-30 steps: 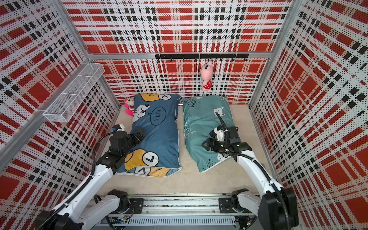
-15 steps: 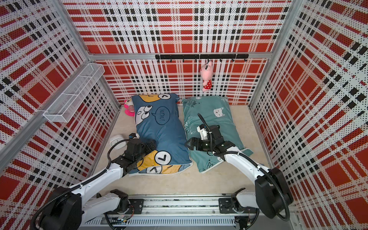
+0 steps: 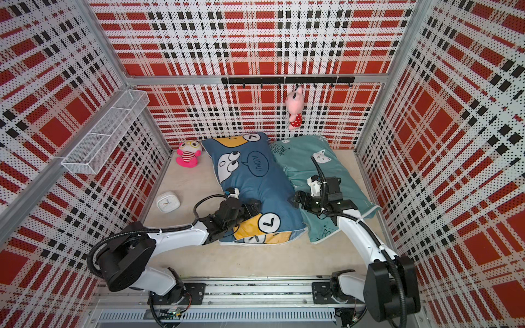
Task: Zip up pillowcases
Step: Move the pillowcase to the center of the board, then pick up the pillowcase from the center of the board.
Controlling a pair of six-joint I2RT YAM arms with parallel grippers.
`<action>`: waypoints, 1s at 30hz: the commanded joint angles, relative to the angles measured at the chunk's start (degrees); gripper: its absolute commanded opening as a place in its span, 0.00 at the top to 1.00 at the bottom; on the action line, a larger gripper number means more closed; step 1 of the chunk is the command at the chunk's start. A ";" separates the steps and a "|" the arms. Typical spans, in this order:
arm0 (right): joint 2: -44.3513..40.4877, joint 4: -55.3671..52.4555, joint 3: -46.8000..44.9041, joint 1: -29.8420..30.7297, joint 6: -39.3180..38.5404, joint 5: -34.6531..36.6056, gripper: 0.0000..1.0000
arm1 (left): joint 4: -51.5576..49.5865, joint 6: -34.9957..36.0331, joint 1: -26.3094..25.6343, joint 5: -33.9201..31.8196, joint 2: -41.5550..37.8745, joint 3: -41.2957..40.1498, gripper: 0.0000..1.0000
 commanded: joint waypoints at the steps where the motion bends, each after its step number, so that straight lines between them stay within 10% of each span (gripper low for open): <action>1: -1.25 -4.49 2.13 -0.53 -3.97 -1.32 0.05 | 1.13 1.46 -1.66 5.57 0.12 2.35 0.02; 10: -0.01 -2.99 0.14 -0.54 -4.20 -3.45 0.06 | -21.48 8.49 2.08 -0.03 -15.73 -2.02 0.02; 17: 1.61 -1.45 -0.21 -0.62 -3.76 -3.77 0.07 | -27.52 3.81 3.91 8.38 -30.54 -12.90 0.02; 25: 3.00 -2.04 0.73 -0.62 -4.02 -3.24 0.08 | -24.60 -7.48 -0.42 13.24 -41.62 -24.72 0.45; 30: 2.87 -2.95 0.50 -0.62 -4.31 -2.61 0.08 | -19.99 -11.92 -1.64 12.77 -44.41 -30.08 0.48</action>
